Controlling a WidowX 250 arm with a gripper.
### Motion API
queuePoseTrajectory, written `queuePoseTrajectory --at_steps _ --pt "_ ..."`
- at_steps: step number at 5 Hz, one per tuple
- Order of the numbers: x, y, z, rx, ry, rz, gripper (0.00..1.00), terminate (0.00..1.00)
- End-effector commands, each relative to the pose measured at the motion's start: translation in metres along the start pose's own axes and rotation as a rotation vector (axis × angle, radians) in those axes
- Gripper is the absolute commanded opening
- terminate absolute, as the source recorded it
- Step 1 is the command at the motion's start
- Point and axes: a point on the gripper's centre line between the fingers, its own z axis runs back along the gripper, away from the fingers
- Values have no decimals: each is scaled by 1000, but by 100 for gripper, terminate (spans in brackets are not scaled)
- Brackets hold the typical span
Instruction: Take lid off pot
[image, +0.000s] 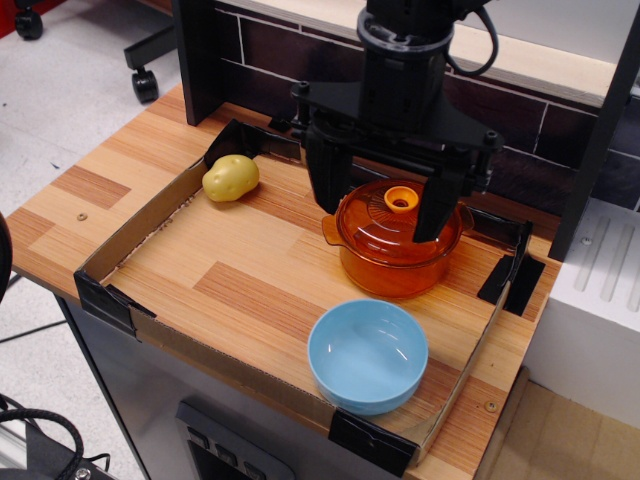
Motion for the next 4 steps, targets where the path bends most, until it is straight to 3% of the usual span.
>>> queuePoseTrajectory --at_steps 1,4 --pt "0 0 0 0 0 0 100 0" --pt "36 -3 -30 -34 -32 66 100 0"
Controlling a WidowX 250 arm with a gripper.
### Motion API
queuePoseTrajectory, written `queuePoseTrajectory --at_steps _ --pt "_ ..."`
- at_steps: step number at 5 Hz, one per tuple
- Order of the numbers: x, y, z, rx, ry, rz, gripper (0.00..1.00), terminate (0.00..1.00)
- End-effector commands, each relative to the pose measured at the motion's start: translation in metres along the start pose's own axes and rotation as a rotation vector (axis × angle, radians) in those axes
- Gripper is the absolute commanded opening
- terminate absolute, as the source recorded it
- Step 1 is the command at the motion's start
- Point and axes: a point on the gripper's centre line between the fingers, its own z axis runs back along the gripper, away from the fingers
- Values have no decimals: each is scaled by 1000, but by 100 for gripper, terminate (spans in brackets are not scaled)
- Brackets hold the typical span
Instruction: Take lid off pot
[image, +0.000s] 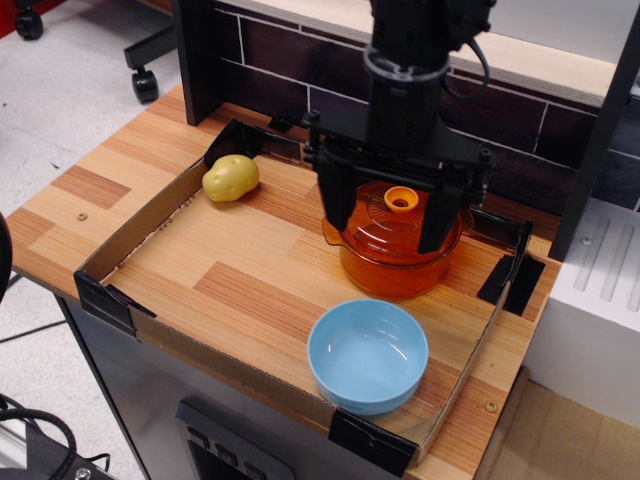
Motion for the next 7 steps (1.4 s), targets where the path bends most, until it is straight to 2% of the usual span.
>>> queuePoseTrajectory --at_steps 1,2,4,6,7 --pt "28 -4 -2 -4 -81 31 100 0" --pt "48 -2 3 -3 -90 50 100 0" --pt "62 -4 -6 20 -101 75 100 0" --pt "53 -4 -20 35 -111 66 100 0" --pt "51 -7 -22 32 -115 61 0 0"
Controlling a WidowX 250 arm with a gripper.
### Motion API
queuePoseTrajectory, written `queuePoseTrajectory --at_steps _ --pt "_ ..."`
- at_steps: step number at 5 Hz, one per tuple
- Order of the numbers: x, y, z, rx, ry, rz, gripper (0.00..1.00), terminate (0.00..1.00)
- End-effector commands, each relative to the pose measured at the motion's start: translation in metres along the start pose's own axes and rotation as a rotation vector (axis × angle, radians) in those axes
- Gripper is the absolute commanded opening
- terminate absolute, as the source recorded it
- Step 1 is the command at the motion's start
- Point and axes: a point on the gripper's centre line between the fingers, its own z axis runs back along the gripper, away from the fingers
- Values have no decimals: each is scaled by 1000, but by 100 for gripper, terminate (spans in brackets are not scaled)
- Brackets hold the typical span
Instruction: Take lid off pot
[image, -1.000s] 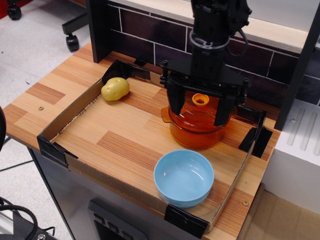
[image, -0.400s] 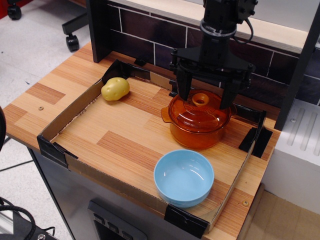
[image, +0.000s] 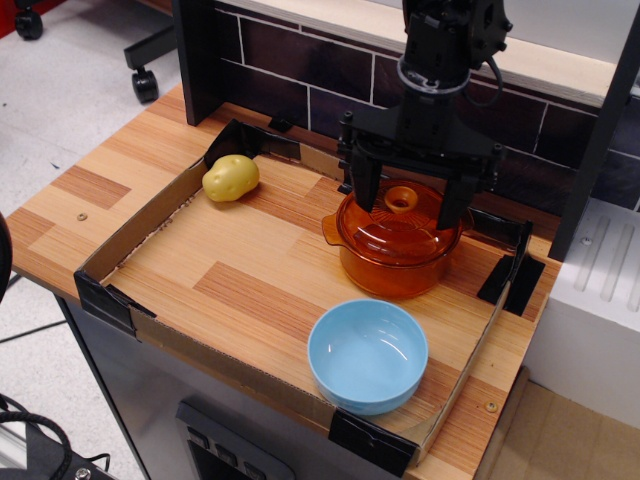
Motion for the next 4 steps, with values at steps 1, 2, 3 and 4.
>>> queuePoseTrajectory --at_steps 1,2,3,4 --pt "2 -1 7 -12 -28 2 0 0" --pt "3 0 10 -17 -41 12 0 0" --pt "9 1 24 -46 -44 22 0 0" --pt "8 6 41 -73 -37 14 0 0"
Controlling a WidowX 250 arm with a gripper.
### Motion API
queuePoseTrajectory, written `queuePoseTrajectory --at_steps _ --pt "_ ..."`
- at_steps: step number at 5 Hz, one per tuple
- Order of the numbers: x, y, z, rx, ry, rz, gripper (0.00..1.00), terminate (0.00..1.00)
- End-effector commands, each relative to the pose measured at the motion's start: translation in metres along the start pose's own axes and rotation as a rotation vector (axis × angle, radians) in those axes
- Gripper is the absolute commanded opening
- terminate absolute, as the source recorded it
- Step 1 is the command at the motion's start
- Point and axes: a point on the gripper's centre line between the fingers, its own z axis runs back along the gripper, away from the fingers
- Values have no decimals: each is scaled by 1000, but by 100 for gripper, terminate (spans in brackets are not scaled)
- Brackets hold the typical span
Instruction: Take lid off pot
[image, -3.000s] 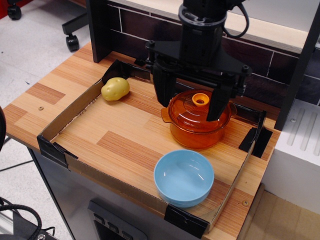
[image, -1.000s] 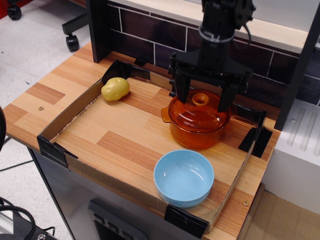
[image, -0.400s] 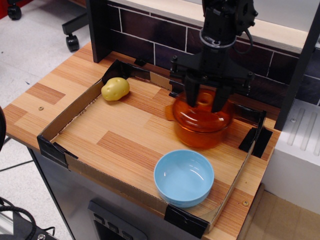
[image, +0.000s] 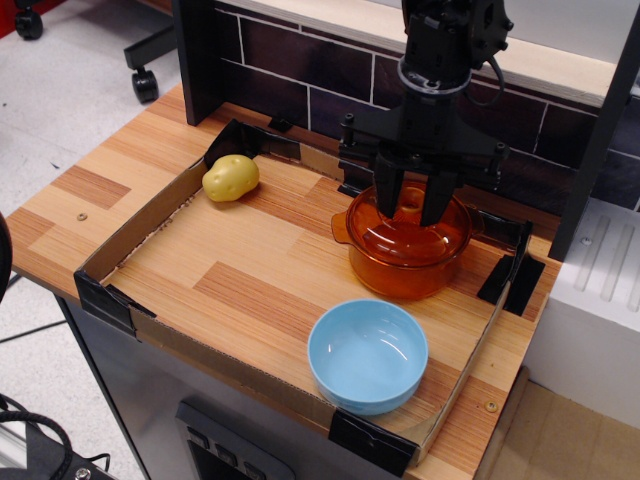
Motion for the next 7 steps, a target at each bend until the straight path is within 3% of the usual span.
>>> queuePoseTrajectory --at_steps 1,3,4,7 --pt "4 17 55 -95 -59 -22 0 0" --pt "-8 53 66 -111 -65 -43 0 0" --pt "-13 79 55 -101 -34 -86 0 0" --pt "-12 141 28 -41 -72 -144 0 0"
